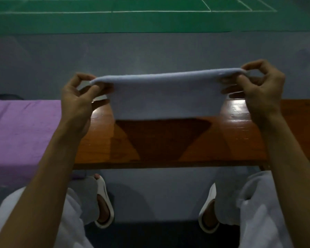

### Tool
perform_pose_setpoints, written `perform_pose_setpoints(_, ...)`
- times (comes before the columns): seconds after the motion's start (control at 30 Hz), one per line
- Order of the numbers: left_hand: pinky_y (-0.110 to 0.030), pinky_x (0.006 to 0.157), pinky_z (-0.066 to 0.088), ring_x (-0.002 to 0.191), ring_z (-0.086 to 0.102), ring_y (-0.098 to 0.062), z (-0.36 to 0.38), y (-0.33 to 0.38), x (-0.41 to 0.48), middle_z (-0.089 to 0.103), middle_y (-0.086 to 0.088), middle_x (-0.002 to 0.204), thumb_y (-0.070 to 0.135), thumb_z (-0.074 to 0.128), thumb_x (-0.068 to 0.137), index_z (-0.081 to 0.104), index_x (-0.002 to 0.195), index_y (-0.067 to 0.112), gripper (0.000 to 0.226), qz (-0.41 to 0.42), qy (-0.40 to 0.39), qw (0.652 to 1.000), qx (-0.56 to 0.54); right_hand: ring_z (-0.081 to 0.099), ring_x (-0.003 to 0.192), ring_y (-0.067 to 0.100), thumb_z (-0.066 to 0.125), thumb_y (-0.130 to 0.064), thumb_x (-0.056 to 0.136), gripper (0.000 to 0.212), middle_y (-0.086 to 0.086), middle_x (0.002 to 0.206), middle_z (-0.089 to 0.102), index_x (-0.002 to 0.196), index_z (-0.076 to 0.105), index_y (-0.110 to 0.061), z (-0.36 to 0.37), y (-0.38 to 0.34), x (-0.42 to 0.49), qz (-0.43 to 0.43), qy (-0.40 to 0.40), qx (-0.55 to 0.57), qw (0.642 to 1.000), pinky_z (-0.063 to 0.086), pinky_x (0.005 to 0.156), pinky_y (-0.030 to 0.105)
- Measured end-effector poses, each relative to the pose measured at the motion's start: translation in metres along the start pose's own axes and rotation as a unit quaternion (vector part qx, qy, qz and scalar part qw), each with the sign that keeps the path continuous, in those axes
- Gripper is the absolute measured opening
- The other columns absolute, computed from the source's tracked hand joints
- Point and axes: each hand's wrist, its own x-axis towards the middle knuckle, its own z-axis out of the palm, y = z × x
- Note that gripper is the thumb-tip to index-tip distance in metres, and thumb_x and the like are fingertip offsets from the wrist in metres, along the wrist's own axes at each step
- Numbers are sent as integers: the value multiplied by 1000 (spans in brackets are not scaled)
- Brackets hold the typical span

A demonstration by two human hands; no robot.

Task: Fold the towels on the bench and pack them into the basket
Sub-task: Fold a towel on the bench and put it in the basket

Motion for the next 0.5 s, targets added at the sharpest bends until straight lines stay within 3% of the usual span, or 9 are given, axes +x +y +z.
perform_pose_setpoints(0.13, -28, 66, 61, 91, 76, -27, -21, -6, -10, 76, -7, 98, 2, 63, 96, 62, 94, 18, 17, -78, -7, 995, 56, 72, 71, 39, 67, -1, 89, 18, 18, 85, 72, 83, 71, -18, -8, 6, -14, 70, -51, 84, 993, 60, 61, 39)
perform_pose_setpoints(0.2, -30, 66, 61, 90, 76, -32, -32, -18, -17, 77, -12, 98, 2, 71, 90, 66, 96, 9, 10, -135, -48, 972, 186, 71, 70, 36, 72, -5, 90, 16, 16, 81, 70, 76, 75, -13, -9, 20, -27, 124, -66, 27, 990, 61, 58, 42)
perform_pose_setpoints(0.27, -36, 68, 60, 91, 75, -38, -38, -29, -24, 77, -16, 92, -3, 75, 86, 69, 97, 1, 13, -193, -110, 930, 294, 72, 67, 33, 77, -15, 89, 17, 13, 73, 72, 78, 74, -3, -11, 34, -38, 154, -134, -96, 974, 61, 56, 34)
perform_pose_setpoints(0.37, -34, 70, 61, 84, 77, -28, -38, -34, -32, 78, -10, 88, 3, 77, 87, 73, 97, 6, 12, -269, -217, 863, 370, 74, 66, 26, 81, -16, 84, 21, 10, 70, 74, 78, 73, 2, -14, 44, -46, 264, -241, -193, 914, 55, 52, 20)
perform_pose_setpoints(0.5, -26, 63, 55, 66, 72, -17, -42, -28, -32, 79, -8, 84, 24, 78, 88, 81, 94, 14, 12, -309, -266, 820, 402, 73, 62, 24, 83, -20, 83, 24, 12, 74, 76, 86, 72, 2, -19, 46, -43, 363, -334, -285, 822, 57, 59, 29)
